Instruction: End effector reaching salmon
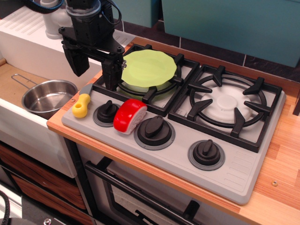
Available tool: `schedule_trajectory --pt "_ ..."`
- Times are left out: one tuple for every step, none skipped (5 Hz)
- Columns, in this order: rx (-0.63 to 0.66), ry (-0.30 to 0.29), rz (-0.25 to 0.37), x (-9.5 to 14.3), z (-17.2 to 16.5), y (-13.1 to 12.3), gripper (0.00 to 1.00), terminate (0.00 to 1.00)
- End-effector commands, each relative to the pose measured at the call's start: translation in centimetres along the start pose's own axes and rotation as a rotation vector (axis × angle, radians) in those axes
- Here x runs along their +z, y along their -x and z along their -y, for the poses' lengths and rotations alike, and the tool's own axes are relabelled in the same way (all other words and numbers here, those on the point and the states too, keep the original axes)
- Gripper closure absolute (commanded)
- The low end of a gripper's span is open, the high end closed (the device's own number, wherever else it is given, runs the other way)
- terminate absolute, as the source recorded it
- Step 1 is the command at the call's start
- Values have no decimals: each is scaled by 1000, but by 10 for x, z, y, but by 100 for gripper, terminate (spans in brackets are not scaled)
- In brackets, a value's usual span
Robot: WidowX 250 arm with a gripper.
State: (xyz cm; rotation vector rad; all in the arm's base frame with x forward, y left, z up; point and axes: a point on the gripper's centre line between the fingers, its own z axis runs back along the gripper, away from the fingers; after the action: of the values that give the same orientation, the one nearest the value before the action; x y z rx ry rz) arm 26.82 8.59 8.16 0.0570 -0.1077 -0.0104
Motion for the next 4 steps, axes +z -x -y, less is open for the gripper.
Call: schedule_trajectory --pt "0 0 0 0 0 0 0 0" --pt "-25 4 10 -3 -7 -3 0 0" --pt "-14 -1 -1 0 -2 -1 0 0" --pt "13 -3 -11 5 8 3 0 0"
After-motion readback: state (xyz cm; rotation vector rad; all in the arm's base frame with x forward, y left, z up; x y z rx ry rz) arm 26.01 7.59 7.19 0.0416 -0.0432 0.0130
